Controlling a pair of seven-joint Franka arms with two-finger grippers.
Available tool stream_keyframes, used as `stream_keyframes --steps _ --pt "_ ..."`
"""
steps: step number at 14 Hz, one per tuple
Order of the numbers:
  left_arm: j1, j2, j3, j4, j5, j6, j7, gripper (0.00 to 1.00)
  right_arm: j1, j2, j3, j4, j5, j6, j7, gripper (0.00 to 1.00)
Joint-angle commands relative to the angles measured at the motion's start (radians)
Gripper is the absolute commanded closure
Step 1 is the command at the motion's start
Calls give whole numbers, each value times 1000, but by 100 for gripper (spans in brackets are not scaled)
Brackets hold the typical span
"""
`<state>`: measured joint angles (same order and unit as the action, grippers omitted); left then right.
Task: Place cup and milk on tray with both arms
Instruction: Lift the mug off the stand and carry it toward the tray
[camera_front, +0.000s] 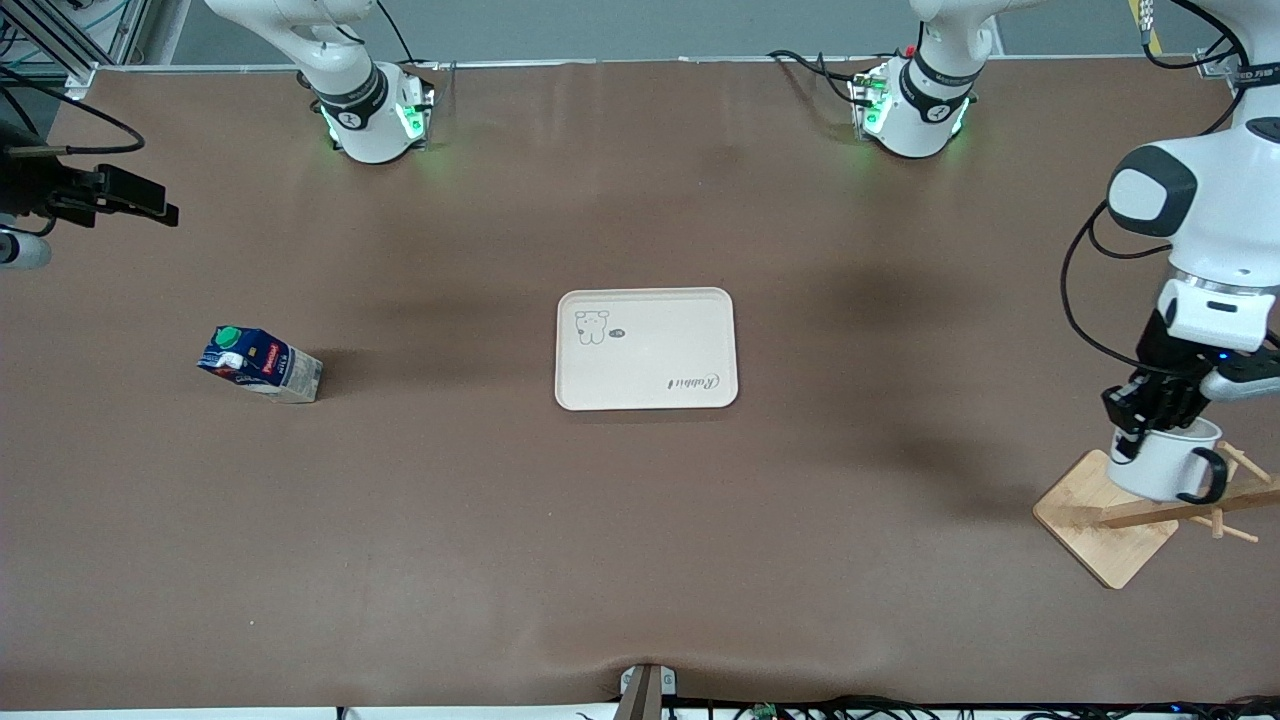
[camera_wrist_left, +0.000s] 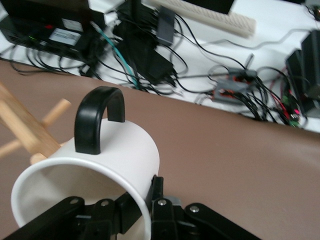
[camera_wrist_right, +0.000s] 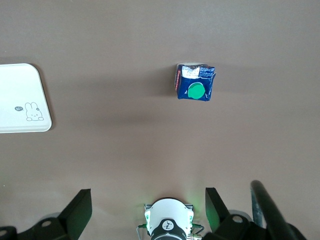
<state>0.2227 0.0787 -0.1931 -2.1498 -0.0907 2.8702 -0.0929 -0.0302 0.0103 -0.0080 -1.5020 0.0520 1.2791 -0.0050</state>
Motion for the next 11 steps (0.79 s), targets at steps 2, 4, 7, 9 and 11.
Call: stream_keyframes --steps 2,4,7,9,11 --pt "3 -88 -63 -2 -23 -176 -75 100 -16 10 2 11 12 2 -15 0" --pt "3 -96 -113 5 -23 -253 -163 100 -4 10 2 17 12 2 -15 0" --pt "1 -93 -199 13 -15 -295 -261 100 -8 28 2 17 12 -4 -16 0" --pt "0 -70 -264 25 -14 -328 -332 100 -5 30 2 17 12 -6 -17 0" --pt "-3 -40 -328 28 -14 -335 -384 100 -11 48 0 16 11 -3 -18 0"
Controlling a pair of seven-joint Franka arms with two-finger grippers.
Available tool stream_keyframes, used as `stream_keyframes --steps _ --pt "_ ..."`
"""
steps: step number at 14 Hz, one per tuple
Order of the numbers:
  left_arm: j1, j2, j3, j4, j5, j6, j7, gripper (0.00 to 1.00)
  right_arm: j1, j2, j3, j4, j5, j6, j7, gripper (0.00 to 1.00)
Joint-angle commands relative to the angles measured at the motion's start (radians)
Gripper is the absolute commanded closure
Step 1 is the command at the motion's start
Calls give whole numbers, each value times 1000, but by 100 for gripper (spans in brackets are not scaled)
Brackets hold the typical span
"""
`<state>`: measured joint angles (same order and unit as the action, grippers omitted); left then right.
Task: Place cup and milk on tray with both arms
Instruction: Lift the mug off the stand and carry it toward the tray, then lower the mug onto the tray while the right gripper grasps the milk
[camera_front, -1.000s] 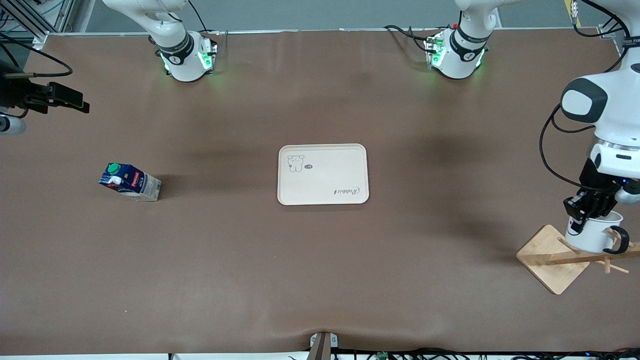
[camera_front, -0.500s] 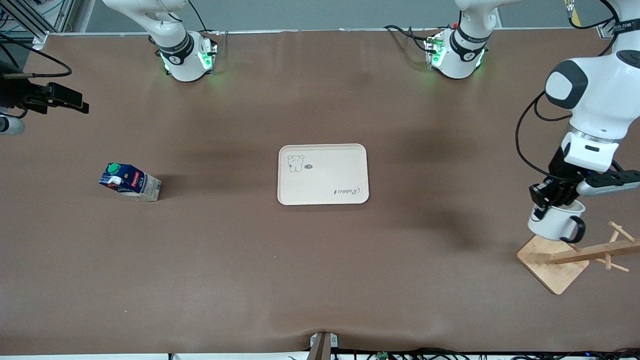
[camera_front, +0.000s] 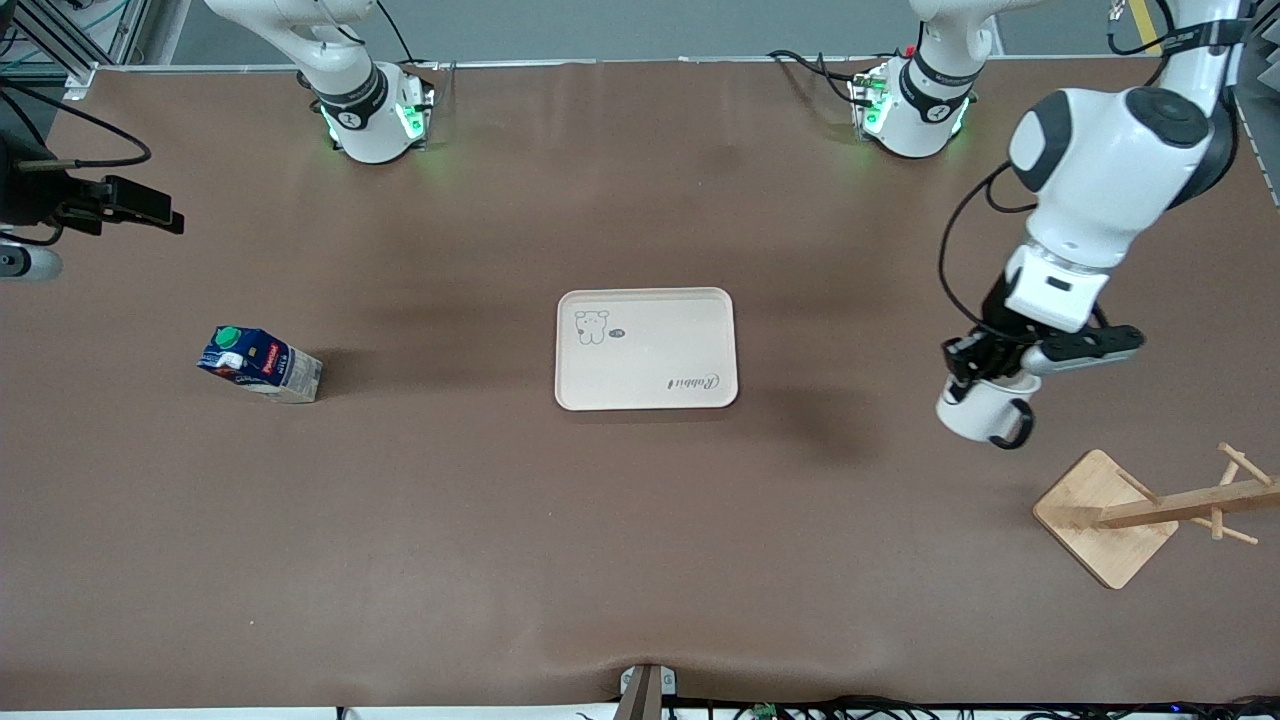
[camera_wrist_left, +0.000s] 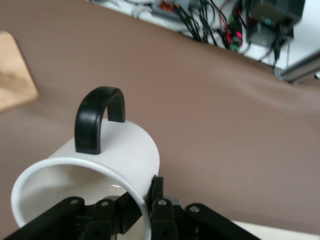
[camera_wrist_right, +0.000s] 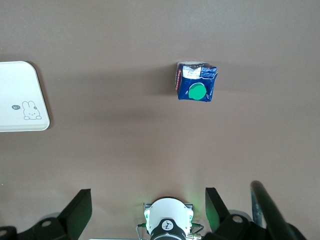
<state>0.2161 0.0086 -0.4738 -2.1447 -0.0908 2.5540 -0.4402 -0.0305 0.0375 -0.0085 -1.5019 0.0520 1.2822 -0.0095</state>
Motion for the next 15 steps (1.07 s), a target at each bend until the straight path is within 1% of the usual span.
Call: stream_keyframes --steps 1,3,5,6,7,8,9,11,12,13,15 --pt "0 46 -72 23 -14 -18 -60 100 -9 34 1 19 11 2 -15 0" --pt "-32 74 -110 22 -12 -21 -107 100 -8 36 1 20 9 8 -17 0" --pt "-105 106 -115 23 -9 -52 -165 100 -5 42 2 20 -3 11 -18 0" --pt "-153 128 -114 31 -9 -63 -237 100 -6 45 2 20 2 25 -18 0" --pt "-197 160 -114 41 -9 -80 -343 100 -5 59 2 20 0 67 -18 0" --pt "-243 192 -114 58 6 -87 -426 100 -3 61 1 20 -3 98 -20 0" --pt "-280 227 -114 71 50 -89 -492 100 -5 70 2 20 -3 106 -18 0" --pt "-337 316 -114 124 132 -106 -619 100 -16 82 1 20 11 106 -15 0" --pt "-371 365 -114 167 143 -138 -674 100 -19 87 1 19 11 106 -15 0" --pt "-395 410 -109 211 144 -177 -715 100 -20 96 -1 19 9 106 -13 0" --pt "-421 488 -108 305 187 -292 -726 100 -19 102 -1 19 9 106 -15 0"
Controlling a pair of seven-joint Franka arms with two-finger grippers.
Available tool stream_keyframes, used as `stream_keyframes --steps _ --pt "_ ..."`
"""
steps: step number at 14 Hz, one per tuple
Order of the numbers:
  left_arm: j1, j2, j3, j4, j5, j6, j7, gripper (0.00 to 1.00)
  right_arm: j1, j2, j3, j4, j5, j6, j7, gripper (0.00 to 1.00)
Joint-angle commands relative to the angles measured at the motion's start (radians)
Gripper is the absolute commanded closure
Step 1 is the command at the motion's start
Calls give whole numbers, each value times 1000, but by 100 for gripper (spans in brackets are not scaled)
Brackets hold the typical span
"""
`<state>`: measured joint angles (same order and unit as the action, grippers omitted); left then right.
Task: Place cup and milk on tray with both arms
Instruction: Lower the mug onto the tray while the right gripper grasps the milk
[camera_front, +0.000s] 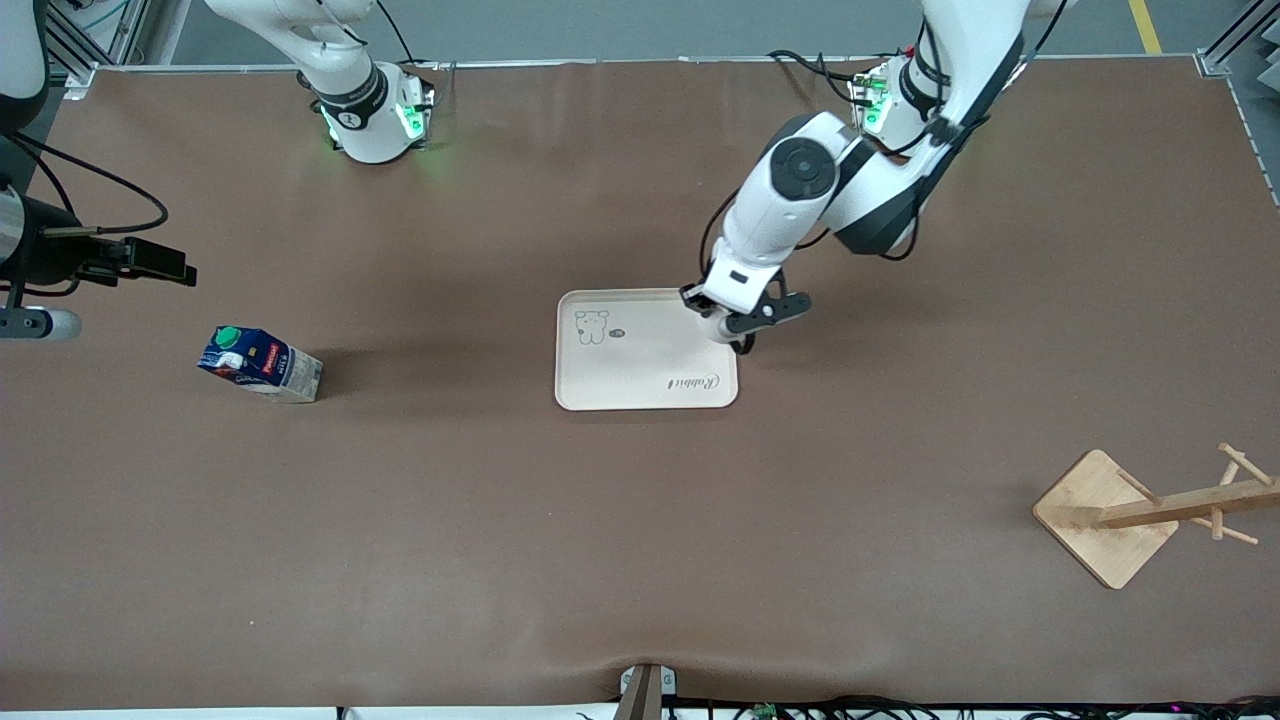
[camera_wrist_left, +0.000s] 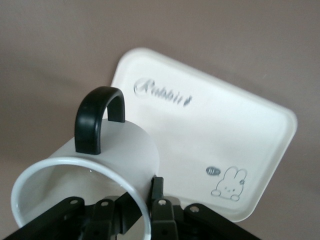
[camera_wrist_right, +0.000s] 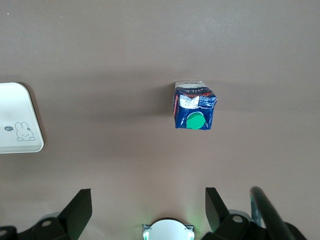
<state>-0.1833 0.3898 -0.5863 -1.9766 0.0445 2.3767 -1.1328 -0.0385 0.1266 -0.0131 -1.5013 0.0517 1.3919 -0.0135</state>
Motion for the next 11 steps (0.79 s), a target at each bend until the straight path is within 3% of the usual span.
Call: stream_keyframes --steps 1,4,11 --pt "-45 142 5 188 75 -184 -41 100 -12 14 4 18 8 -4 -11 0" --pt "-94 239 6 298 187 -283 -149 100 -88 100 -4 16 10 50 -14 0" --pt "-149 304 48 338 210 -281 -180 100 -75 165 1 4 24 38 -14 0"
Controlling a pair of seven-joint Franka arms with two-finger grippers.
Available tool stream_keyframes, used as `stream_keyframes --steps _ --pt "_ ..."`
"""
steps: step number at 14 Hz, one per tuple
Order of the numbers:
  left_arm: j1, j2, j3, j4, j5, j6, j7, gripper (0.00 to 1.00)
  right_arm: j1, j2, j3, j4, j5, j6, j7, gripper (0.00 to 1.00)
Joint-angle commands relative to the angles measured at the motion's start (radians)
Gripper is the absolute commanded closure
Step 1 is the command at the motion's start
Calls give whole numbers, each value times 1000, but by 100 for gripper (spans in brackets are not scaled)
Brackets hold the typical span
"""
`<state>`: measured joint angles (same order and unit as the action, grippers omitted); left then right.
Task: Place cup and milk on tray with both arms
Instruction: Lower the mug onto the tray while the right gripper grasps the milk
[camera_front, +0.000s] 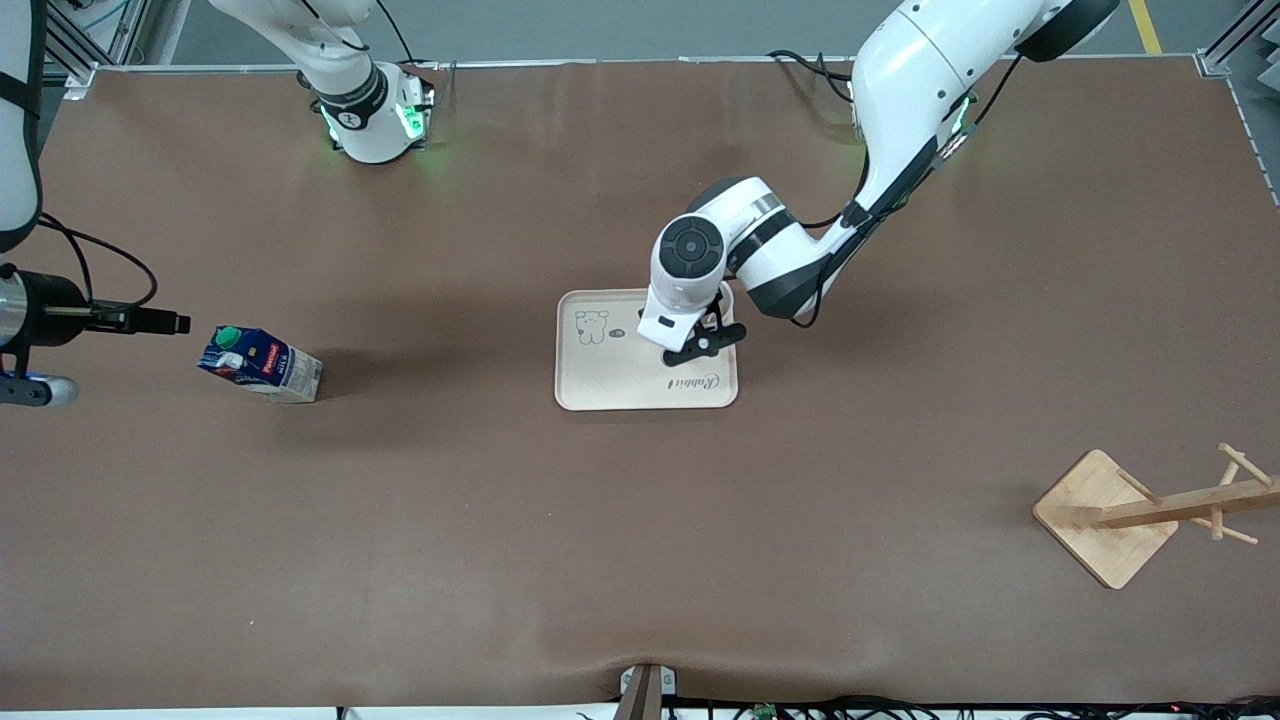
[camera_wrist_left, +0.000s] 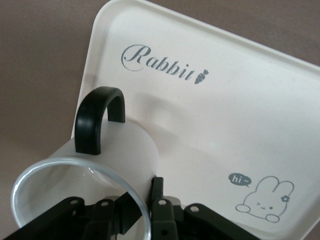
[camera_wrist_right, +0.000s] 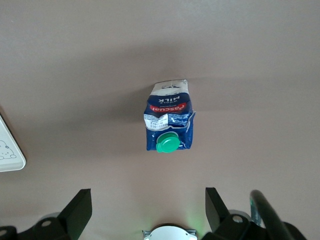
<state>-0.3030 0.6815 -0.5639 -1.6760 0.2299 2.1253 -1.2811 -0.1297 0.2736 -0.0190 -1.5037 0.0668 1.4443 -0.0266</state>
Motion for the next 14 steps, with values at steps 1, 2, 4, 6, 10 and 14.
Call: stream_keyframes --steps 1,2,4,6,10,14 --pt "-33 15 27 36 25 -30 -43 100 28 30 5 -7 5 -27 4 0" --pt "-34 19 27 36 25 -30 -43 100 27 35 5 -15 7 -30 13 0" --pt "-47 35 28 38 25 -25 -46 100 25 36 5 -29 4 -24 11 0" --pt "-56 38 28 38 25 -25 -46 100 18 85 4 -30 -4 -28 7 0" --pt "-56 35 28 38 29 -22 -44 19 15 108 2 -59 -16 -12 10 0" --pt "-56 21 27 68 101 -24 -76 0 9 108 2 -142 -45 91 10 0"
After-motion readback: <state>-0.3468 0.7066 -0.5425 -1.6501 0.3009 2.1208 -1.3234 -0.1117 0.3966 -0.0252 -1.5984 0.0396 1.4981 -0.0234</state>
